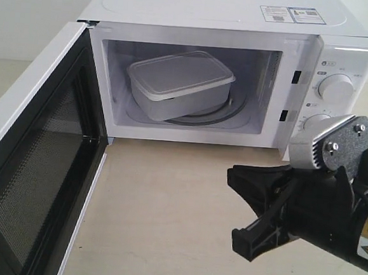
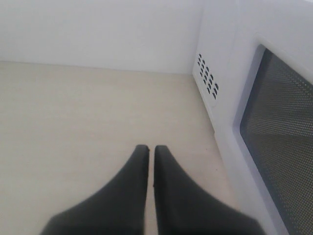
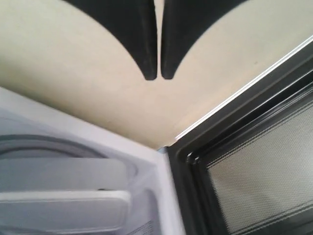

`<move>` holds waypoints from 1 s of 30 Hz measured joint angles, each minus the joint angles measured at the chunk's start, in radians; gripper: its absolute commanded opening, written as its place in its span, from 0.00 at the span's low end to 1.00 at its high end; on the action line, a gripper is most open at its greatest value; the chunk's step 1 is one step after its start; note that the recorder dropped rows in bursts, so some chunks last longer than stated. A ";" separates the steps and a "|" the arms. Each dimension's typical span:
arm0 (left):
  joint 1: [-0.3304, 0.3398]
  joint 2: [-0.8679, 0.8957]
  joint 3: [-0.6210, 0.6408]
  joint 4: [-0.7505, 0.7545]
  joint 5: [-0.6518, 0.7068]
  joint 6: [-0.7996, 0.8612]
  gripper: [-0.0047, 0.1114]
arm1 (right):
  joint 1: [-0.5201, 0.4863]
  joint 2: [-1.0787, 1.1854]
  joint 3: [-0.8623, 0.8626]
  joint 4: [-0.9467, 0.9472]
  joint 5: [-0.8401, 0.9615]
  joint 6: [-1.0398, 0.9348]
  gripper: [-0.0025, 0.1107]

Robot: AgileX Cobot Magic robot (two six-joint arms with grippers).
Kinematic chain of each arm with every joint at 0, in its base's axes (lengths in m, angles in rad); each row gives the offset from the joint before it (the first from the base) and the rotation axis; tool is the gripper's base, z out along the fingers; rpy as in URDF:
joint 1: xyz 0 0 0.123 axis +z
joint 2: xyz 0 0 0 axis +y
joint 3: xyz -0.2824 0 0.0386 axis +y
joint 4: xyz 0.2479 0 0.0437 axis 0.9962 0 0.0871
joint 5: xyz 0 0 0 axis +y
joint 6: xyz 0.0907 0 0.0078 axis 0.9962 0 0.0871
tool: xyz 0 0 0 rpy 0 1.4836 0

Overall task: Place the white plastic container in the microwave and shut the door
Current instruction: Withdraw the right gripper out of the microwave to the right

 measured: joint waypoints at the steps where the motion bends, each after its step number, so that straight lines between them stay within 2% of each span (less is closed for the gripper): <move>1: 0.000 0.000 0.000 0.000 0.000 0.000 0.08 | 0.000 -0.004 0.002 -0.041 0.003 0.037 0.02; 3: 0.000 0.000 0.000 0.000 -0.034 0.000 0.08 | 0.000 -0.007 0.004 -0.108 0.005 0.100 0.02; 5: 0.000 0.000 0.000 0.002 -0.184 0.000 0.08 | 0.000 -0.007 0.004 -0.127 0.005 0.120 0.02; 6: 0.000 0.000 0.000 0.002 -0.315 0.000 0.08 | 0.000 -0.007 0.004 -0.130 0.005 0.126 0.02; 9: 0.000 0.000 0.000 0.004 -0.571 0.000 0.08 | 0.000 -0.007 0.004 -0.134 0.005 0.147 0.02; 13: 0.000 -0.002 0.000 0.004 -0.839 0.000 0.08 | 0.000 -0.007 0.004 -0.138 0.005 0.164 0.02; 17: 0.000 -0.003 0.000 0.004 -1.024 0.000 0.08 | 0.000 -0.007 0.004 -0.138 0.005 0.167 0.02; 19: 0.000 -0.003 0.000 0.004 -1.072 0.005 0.08 | 0.000 -0.007 0.004 -0.138 0.005 0.167 0.02; 21: 0.000 -0.003 -0.009 0.004 -1.055 0.007 0.08 | 0.000 -0.007 0.004 -0.138 0.005 0.167 0.02; 22: 0.000 -0.003 -0.032 0.016 -1.000 0.015 0.08 | 0.000 -0.007 0.004 -0.138 0.005 0.167 0.02; 25: 0.000 0.030 -0.156 0.105 -0.756 0.049 0.08 | 0.000 -0.007 0.004 -0.138 0.005 0.154 0.02; 30: 0.000 0.239 -0.416 0.185 -0.338 0.043 0.08 | 0.000 -0.007 0.004 -0.140 0.005 0.135 0.02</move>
